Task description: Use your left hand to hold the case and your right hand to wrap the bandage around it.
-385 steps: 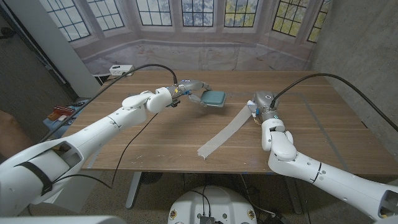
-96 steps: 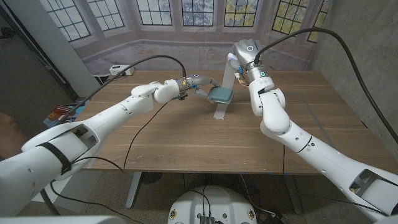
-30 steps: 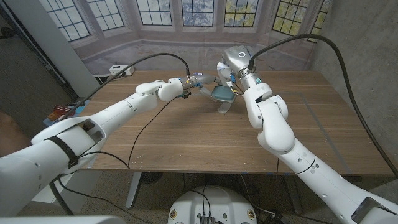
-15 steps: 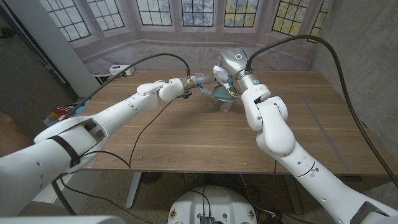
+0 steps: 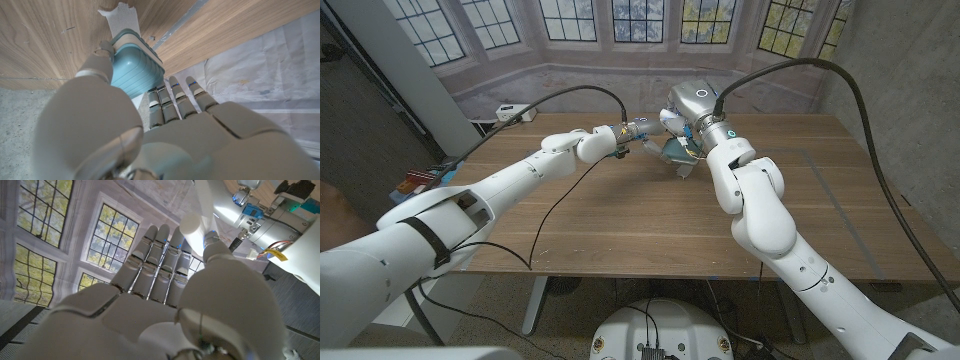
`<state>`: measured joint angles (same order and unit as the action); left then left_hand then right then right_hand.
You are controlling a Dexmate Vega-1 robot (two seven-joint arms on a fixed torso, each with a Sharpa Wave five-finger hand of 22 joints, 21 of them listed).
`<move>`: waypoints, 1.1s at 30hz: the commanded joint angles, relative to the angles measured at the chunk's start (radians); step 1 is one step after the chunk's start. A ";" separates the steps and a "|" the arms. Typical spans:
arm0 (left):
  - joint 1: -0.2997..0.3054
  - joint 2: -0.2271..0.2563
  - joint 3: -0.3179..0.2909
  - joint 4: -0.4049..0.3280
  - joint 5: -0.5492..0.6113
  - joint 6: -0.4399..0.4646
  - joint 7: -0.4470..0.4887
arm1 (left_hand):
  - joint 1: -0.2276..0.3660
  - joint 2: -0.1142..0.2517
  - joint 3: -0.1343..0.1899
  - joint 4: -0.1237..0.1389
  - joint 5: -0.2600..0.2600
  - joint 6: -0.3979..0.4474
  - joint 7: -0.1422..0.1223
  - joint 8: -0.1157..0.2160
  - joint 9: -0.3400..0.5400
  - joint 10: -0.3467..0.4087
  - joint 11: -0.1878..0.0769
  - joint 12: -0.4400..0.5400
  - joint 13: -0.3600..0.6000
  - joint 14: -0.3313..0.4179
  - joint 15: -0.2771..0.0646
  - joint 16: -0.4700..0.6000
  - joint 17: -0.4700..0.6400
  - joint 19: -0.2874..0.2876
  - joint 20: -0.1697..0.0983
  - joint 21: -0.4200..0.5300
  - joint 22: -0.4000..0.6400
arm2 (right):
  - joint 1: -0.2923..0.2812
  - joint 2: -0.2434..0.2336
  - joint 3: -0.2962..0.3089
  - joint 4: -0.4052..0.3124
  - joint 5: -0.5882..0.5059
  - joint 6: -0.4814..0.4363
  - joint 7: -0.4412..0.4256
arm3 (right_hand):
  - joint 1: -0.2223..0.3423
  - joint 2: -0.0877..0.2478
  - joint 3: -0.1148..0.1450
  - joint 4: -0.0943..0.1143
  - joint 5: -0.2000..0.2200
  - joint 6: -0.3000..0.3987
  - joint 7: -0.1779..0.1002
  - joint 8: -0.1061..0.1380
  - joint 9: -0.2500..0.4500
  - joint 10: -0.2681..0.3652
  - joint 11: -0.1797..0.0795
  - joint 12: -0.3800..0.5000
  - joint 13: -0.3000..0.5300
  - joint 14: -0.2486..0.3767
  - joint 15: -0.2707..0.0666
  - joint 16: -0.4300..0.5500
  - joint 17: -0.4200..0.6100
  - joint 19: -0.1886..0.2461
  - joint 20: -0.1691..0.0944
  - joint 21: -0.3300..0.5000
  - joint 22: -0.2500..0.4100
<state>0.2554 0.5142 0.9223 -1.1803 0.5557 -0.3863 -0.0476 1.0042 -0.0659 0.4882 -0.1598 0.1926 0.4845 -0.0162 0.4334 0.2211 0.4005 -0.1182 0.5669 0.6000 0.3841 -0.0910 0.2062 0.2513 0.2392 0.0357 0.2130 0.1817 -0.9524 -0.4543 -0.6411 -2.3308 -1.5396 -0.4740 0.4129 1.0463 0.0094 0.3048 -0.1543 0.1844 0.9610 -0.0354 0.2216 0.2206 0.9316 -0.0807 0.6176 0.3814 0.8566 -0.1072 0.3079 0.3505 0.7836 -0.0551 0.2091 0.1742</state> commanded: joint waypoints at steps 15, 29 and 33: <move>-0.002 -0.007 0.003 0.002 -0.005 0.008 0.001 | -0.028 0.061 0.012 0.006 0.005 0.106 -0.050 0.381 0.003 0.060 -0.048 0.003 0.007 0.000 0.007 0.000 -0.001 -0.005 -0.001 -0.005 0.003 | -0.045 0.030 -0.001 -0.015 -0.003 0.016 0.052 | 0.003 0.009 -0.011 0.001 0.002 0.005 0.005 -0.002 0.003 0.005 0.010 0.000 0.004 0.009 -0.091 0.000 0.004 0.003 0.003 0.003 0.005; -0.012 -0.015 0.008 0.021 -0.007 0.002 0.004 | -0.028 0.061 0.011 0.006 0.005 0.105 -0.048 0.381 0.003 0.060 -0.048 0.003 0.007 -0.001 0.007 0.000 -0.001 -0.007 0.000 -0.005 0.003 | -0.060 0.037 -0.005 -0.006 0.009 0.008 0.067 | 0.003 0.009 -0.013 0.001 0.002 0.004 0.004 -0.004 0.003 0.004 0.010 0.000 0.006 0.010 -0.088 -0.002 0.003 0.004 0.004 0.003 0.005; -0.014 -0.016 0.010 0.024 -0.008 0.002 0.004 | -0.029 0.061 0.010 0.006 0.004 0.102 -0.046 0.380 0.002 0.060 -0.049 0.003 0.008 -0.002 0.007 0.000 -0.001 -0.007 0.000 -0.005 0.003 | -0.066 0.039 -0.007 -0.003 0.009 0.002 0.071 | 0.003 0.010 -0.014 0.001 0.002 0.005 0.004 -0.004 0.003 0.001 0.010 0.000 0.007 0.010 -0.090 -0.001 0.004 0.004 0.004 0.003 0.005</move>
<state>0.2484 0.5029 0.9278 -1.1666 0.5495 -0.3810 -0.0449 1.0042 -0.0659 0.4882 -0.1598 0.1890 0.4846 -0.0162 0.4334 0.2204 0.4023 -0.1164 0.5631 0.6055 0.3841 -0.0910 0.2062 0.2488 0.2392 0.0357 0.2130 0.1817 -1.0053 -0.4207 -0.6436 -2.3417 -1.5383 -0.4606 0.4716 1.0463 0.0094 0.2951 -0.1556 0.1844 0.9609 -0.0355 0.2180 0.2205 0.9332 -0.0786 0.6176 0.3830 0.8565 -0.1072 0.3080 0.3503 0.7836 -0.0552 0.2091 0.1742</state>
